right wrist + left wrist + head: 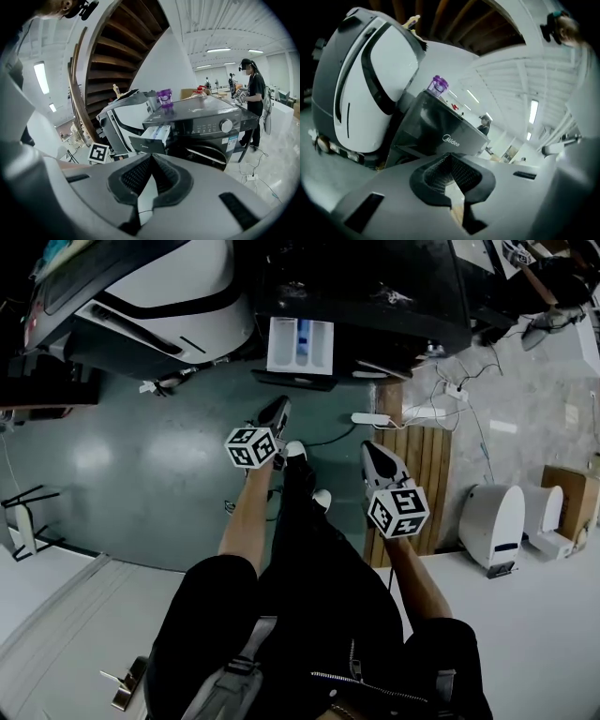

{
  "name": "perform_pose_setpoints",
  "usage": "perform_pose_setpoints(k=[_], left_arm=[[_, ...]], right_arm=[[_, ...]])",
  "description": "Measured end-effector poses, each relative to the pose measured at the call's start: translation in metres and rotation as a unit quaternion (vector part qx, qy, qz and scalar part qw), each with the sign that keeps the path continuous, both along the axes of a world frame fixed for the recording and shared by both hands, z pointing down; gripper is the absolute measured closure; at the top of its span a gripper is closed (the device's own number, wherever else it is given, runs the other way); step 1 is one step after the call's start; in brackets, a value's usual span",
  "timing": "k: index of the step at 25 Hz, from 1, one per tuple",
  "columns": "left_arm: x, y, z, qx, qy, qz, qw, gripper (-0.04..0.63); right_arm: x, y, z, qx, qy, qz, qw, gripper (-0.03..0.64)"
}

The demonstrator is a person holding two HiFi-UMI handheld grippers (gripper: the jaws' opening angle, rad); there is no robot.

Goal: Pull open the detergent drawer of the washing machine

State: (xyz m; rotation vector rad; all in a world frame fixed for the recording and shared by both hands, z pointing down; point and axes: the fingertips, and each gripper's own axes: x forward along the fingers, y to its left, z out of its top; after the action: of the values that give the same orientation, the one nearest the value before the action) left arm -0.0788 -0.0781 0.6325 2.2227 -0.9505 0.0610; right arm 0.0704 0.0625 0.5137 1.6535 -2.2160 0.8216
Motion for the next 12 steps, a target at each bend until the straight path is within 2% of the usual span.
perform_pose_setpoints(k=[2,4,12], left_arm=[[-0.002,0.010,-0.010,0.021,-0.051,0.010,0.9984,0.575],[-0.004,0.020,-0.022,0.042,-0.087,0.018,0.9952,0.575],[-0.012,0.055,-0.081,0.112,-0.167,0.045,0.9785,0.575]], right_arm=[[-0.001,-0.002,-0.006,0.011,0.006,-0.001,1.000,0.611],[0.000,-0.003,-0.013,0.020,0.009,0.002,1.000,0.612],[0.006,0.002,-0.042,0.057,0.008,0.007,0.998,0.614]])
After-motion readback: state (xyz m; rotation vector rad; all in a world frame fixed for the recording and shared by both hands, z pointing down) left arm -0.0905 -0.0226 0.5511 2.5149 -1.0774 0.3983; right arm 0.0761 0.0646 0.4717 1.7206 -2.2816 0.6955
